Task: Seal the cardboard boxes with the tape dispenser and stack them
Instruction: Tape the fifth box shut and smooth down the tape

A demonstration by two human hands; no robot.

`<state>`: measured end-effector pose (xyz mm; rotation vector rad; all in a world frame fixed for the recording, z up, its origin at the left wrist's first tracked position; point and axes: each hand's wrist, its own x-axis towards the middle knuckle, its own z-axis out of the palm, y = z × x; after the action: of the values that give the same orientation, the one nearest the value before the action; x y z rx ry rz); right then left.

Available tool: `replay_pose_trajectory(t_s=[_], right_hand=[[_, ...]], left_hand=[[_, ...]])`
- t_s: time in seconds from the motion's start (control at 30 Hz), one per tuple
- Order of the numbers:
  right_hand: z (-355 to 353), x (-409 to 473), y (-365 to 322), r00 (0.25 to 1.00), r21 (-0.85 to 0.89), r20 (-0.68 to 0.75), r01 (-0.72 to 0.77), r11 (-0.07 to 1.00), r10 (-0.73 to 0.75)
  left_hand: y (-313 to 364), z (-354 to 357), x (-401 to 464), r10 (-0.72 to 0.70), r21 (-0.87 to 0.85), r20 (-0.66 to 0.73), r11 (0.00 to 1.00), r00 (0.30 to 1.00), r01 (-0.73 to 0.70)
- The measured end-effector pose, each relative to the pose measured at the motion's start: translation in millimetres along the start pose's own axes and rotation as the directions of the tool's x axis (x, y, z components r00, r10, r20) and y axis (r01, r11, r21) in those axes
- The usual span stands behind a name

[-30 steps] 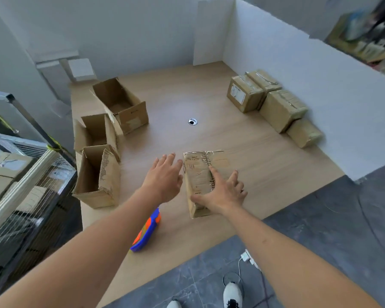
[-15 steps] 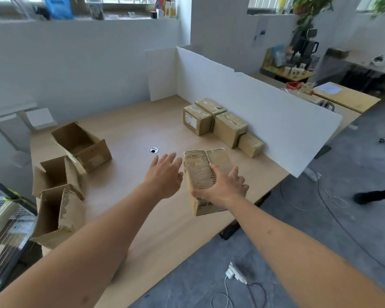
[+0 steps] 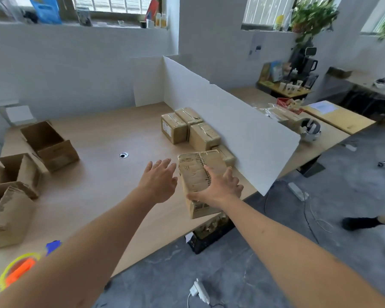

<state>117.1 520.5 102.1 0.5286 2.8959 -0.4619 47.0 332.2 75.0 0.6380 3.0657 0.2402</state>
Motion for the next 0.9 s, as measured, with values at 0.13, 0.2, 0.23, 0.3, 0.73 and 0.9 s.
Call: replay_pose_trajectory(t_s=[0.13, 0.2, 0.23, 0.3, 0.73, 0.9], right_hand=[[-14, 32, 27, 1.000, 0.002, 0.007, 0.006, 1.000, -0.006], [-16, 50, 34, 1.000, 0.002, 0.010, 0.012, 1.000, -0.012], [-16, 60, 35, 1.000, 0.005, 0.014, 0.014, 1.000, -0.014], [-15, 80, 36, 0.999, 0.005, 0.025, 0.019, 1.000, -0.019], [1, 225, -11, 0.997, 0.024, 0.083, -0.013, 1.000, 0.011], [5, 268, -29, 0.993, 0.047, 0.117, -0.003, 0.999, -0.002]], left_hand=[[23, 3, 24, -0.032, -0.010, 0.013, 0.999, 0.999, 0.033], [27, 6, 39, -0.045, -0.016, 0.019, 0.999, 0.999, 0.045], [28, 7, 48, -0.049, -0.015, 0.022, 0.999, 0.999, 0.049], [27, 12, 68, -0.054, -0.008, 0.027, 0.998, 0.998, 0.055], [-36, 41, 204, -0.107, -0.047, 0.080, 0.993, 0.991, 0.111], [-55, 47, 234, -0.144, -0.048, 0.109, 0.988, 0.984, 0.150]])
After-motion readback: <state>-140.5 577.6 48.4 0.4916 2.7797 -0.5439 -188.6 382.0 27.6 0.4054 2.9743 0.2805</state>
